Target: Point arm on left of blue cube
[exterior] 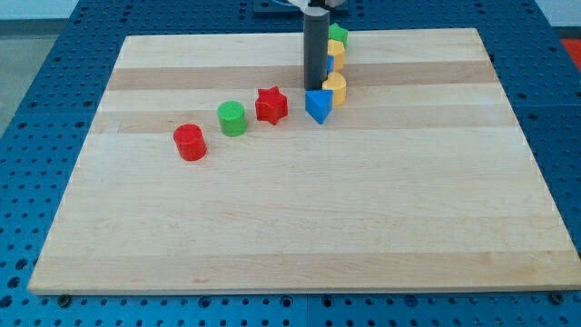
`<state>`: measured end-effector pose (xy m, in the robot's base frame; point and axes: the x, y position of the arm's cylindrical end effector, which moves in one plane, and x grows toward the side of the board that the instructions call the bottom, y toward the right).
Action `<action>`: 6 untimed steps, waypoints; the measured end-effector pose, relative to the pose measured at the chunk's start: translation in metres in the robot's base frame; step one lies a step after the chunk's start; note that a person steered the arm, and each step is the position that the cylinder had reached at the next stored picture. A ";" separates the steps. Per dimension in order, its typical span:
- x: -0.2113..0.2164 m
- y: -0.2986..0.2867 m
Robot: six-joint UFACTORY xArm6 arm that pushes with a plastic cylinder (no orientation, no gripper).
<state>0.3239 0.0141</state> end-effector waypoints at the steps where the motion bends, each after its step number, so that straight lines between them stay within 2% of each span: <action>1: 0.008 -0.050; 2: -0.006 -0.079; 3: -0.035 -0.072; 5: -0.038 -0.015; 6: -0.033 -0.009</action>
